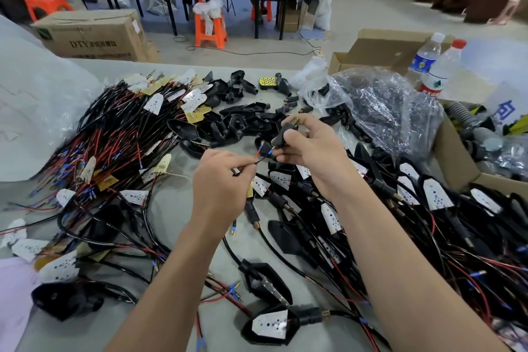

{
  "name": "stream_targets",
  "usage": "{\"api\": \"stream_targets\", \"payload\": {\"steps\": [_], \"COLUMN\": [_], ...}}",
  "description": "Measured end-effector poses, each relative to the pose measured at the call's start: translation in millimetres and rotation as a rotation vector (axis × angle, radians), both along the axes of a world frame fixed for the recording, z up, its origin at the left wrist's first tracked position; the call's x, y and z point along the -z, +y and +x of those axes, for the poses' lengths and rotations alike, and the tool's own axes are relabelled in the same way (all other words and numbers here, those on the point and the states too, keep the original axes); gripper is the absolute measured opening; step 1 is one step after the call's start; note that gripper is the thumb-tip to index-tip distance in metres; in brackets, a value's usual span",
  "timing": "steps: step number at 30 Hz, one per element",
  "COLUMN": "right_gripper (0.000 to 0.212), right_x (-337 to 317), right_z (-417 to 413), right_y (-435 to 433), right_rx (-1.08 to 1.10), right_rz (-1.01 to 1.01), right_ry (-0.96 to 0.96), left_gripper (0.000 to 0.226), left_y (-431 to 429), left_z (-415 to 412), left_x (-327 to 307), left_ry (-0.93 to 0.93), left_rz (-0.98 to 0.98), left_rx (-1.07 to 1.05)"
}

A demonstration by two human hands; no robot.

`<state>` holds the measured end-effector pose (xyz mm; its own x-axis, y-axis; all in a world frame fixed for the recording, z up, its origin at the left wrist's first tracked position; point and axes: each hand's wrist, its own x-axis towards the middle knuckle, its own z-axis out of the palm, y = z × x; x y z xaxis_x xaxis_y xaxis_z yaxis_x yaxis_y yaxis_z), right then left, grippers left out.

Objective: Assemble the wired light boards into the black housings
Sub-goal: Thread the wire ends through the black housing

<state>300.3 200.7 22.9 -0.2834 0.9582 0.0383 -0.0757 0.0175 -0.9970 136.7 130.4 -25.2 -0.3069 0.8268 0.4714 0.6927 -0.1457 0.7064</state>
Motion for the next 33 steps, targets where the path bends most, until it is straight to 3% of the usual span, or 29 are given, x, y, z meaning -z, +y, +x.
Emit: {"api": "stream_targets", "payload": {"steps": [8, 11, 13, 21, 27, 31, 33], "right_gripper": [0.022, 0.02, 0.02, 0.019, 0.02, 0.005, 0.021], "right_x": [11.3, 19.7, 21.9, 19.5, 28.0, 26.6, 26.8], "right_z": [-15.9, -24.4, -25.7, -21.6, -31.6, -34.1, -38.4], "right_y": [-9.2, -15.2, -16.3, -15.4, -25.0, -28.6, -31.3], "right_rx": [-0.053, -0.065, -0.067, -0.077, -0.088, -0.106, -0.087], "right_rz": [0.005, -0.035, -0.064, -0.092, -0.052, -0.117, -0.139], "right_ry": [-0.016, 0.063, 0.106, 0.131, -0.025, -0.069, -0.101], "left_gripper": [0.015, 0.042, 0.052, 0.01, 0.027, 0.012, 0.016], "left_y": [-2.2, -4.3, -6.6, -20.0, -20.0, -23.6, -25.5], "left_z": [4.3, 5.2, 1.8, -10.9, -2.3, 3.8, 7.5], "left_x": [-3.1, -3.9, -1.4, 16.3, 6.7, 3.2, 2.2], "left_ry": [-0.142, -0.358, -0.372, -0.619, -0.459, -0.368, -0.318], "left_rz": [0.008, -0.009, -0.022, -0.135, -0.131, -0.167, -0.171], "left_rx": [-0.034, -0.063, -0.052, -0.064, -0.12, -0.189, -0.191]}}
